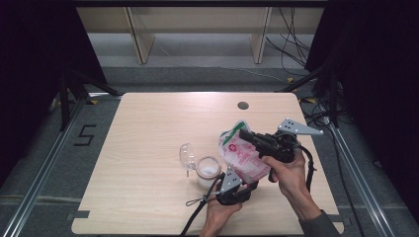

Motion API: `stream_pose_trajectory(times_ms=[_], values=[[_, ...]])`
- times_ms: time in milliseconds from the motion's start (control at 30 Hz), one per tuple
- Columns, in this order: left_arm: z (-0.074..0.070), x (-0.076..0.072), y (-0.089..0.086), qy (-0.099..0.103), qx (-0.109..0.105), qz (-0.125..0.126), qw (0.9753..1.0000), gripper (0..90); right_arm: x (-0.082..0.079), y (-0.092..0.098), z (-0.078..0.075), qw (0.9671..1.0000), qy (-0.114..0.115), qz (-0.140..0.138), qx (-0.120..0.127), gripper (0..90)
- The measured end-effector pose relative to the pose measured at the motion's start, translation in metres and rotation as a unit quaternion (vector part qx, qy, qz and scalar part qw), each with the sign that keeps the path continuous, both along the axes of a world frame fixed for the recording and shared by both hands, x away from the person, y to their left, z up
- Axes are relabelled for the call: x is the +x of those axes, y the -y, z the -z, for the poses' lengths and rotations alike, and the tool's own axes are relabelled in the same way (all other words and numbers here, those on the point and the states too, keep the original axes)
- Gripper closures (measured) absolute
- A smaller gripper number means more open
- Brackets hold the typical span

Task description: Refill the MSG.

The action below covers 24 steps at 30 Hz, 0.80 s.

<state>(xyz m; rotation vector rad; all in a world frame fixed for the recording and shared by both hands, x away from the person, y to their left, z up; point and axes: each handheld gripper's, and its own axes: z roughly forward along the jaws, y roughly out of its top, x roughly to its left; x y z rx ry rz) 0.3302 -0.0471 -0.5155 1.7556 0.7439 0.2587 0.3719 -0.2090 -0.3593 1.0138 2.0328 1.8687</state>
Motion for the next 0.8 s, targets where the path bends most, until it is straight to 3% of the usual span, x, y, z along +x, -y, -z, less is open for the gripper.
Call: stream_pose_trajectory(times_ms=[100,133,167,200,233,300,400,467,533,800], values=[[0.001,0.000,0.000,-0.004,-0.005,-0.001,1.0000,68.9,-0.002,0.003,0.002,0.9999,-0.007,-0.001,0.011,90.0],[0.001,0.000,0.000,-0.003,-0.005,-0.002,1.0000,68.3,-0.002,0.004,0.003,0.9999,0.000,0.000,0.013,90.0],[0.001,0.000,0.001,-0.003,-0.006,-0.003,1.0000,68.0,-0.003,0.006,0.002,0.9999,-0.010,-0.001,0.012,90.0],[0.001,0.000,0.000,-0.004,-0.002,-0.002,1.0000,68.0,-0.002,0.006,0.004,0.9998,-0.001,-0.001,0.018,90.0],[0.002,0.001,0.001,-0.005,-0.013,-0.001,0.9999,67.5,-0.003,0.007,0.004,0.9998,-0.006,0.001,0.021,90.0],[0.001,0.001,0.000,-0.004,0.003,-0.001,1.0000,67.0,-0.004,0.007,0.005,0.9997,-0.005,-0.002,0.023,90.0],[0.002,-0.001,-0.001,-0.009,0.004,-0.013,0.9999,67.6,-0.003,0.006,0.009,0.9996,0.000,-0.003,0.027,90.0],[0.003,0.001,-0.003,-0.011,-0.004,-0.012,0.9999,67.7,-0.005,0.006,0.010,0.9992,-0.014,-0.006,0.037,90.0],[0.002,0.000,-0.005,-0.007,0.006,-0.020,0.9998,67.7,-0.003,0.006,0.011,0.9992,-0.003,-0.012,0.038,90.0],[0.001,0.000,-0.009,-0.008,0.008,-0.022,0.9997,68.2,-0.007,0.011,0.012,0.9987,-0.003,-0.013,0.050,90.0]])
